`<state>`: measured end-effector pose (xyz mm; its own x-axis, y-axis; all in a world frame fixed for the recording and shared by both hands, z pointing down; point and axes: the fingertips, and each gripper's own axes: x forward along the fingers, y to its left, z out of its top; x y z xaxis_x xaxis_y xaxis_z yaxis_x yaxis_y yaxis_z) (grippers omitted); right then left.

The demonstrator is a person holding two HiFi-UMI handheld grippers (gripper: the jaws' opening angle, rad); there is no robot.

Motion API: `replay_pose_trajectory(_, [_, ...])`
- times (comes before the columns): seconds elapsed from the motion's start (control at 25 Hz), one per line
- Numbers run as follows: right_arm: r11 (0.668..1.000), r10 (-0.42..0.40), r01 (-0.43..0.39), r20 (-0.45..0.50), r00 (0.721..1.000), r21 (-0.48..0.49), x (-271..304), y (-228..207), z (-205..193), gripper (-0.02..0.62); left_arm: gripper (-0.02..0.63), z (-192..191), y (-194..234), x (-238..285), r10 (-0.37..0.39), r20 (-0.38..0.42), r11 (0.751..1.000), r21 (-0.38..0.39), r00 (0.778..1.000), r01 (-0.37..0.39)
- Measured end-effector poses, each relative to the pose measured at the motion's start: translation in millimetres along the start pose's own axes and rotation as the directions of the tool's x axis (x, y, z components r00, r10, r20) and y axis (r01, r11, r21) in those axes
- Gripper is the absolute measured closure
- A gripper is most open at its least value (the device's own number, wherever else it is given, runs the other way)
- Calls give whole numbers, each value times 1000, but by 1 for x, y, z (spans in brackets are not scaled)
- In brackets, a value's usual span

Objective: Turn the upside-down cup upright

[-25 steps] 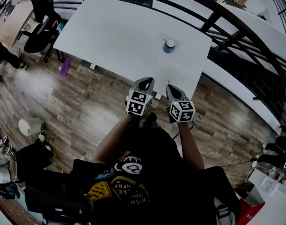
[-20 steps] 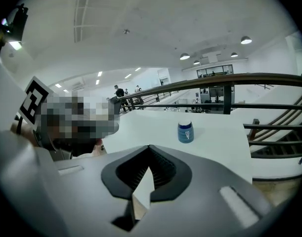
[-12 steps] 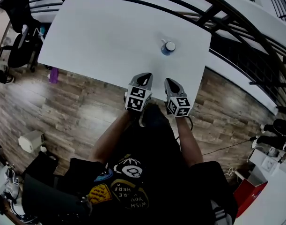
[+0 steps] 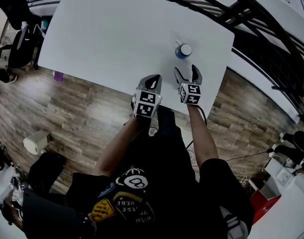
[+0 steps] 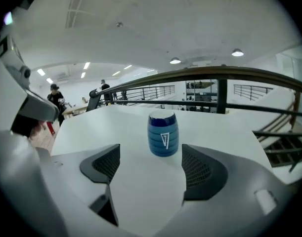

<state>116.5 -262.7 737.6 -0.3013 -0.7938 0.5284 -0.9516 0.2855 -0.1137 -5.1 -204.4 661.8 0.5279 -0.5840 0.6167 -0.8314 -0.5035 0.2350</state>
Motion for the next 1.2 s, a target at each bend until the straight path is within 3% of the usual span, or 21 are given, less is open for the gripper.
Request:
replay_pose_trajectory(0.12, [991, 16, -21, -34, 999, -133, 31, -8, 4, 162, 601, 0, 4, -2, 30, -9, 999, -29, 1000, -30])
replay_pose_trajectory(0.28, [972, 64, -71, -37, 997, -224, 65, -25, 15, 123, 601, 5, 5, -2, 73, -7, 997, -32, 997, -73])
replay_pose_trajectory(0.52, [948, 178, -197, -99, 979, -251, 81, -30, 6, 127, 601, 14, -4, 5, 105, -8, 994, -38, 994, -106])
replay_pose_trajectory(0.6, [949, 169, -190, -101, 980, -253, 80, -32, 5, 214, 601, 16, -7, 9, 124, -29, 992, 0, 992, -124])
replay_pose_trajectory(0.68, [944, 175, -195, -98, 980, -267, 78, -33, 6, 213, 601, 22, -12, 14, 131, -43, 990, 52, 990, -129])
replay_pose_trajectory(0.84, [932, 222, -251, -133, 966, -261, 71, -23, 2, 213, 601, 48, -26, 27, 66, -43, 988, 142, 997, -59])
replay_pose_trajectory(0.96, [920, 269, -294, -126, 955, -259, 52, -11, 12, 213, 598, 70, -37, 42, 25, -100, 966, 257, 995, 1])
replay_pose_trajectory(1.04, [911, 306, -323, -107, 946, -255, 33, 0, 26, 213, 446, 79, -50, 55, -38, -155, 938, 336, 987, 89])
replay_pose_trajectory(1.2, [868, 364, -369, -79, 928, -333, 4, 21, 46, 213, 358, 92, -67, 68, -90, -217, 856, 482, 972, 187])
